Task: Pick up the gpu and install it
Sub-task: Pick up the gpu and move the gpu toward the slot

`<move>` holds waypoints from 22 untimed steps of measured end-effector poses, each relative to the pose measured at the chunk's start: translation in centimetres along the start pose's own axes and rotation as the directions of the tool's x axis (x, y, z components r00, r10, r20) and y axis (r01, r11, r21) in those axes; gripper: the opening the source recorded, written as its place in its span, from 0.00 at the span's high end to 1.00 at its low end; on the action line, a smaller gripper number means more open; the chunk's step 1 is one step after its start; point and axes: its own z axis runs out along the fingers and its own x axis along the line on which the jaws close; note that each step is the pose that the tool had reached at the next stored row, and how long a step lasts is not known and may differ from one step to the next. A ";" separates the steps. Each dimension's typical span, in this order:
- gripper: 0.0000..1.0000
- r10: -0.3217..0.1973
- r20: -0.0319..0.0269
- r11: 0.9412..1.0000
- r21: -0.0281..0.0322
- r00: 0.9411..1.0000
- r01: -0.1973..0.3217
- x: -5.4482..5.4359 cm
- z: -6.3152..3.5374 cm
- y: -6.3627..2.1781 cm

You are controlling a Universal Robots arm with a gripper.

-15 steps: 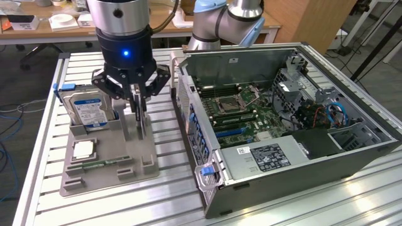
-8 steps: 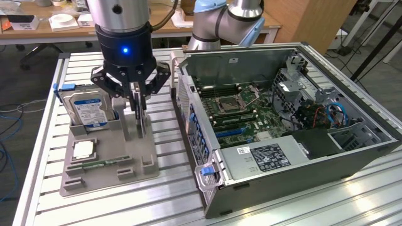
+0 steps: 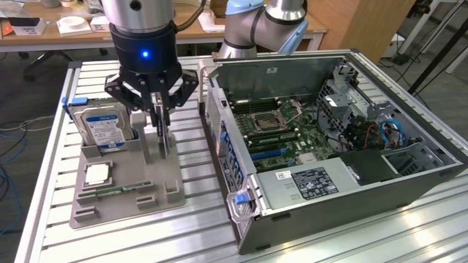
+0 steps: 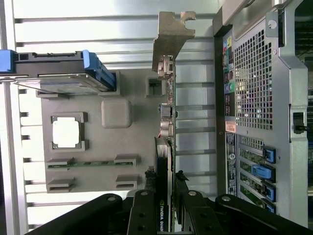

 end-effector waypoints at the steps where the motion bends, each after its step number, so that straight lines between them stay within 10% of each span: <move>1: 0.74 0.000 0.000 1.000 0.000 1.000 0.000 0.0 -0.07 0.00; 22: 0.74 0.000 0.000 1.000 0.000 1.000 0.000 0.0 -1.52 0.06</move>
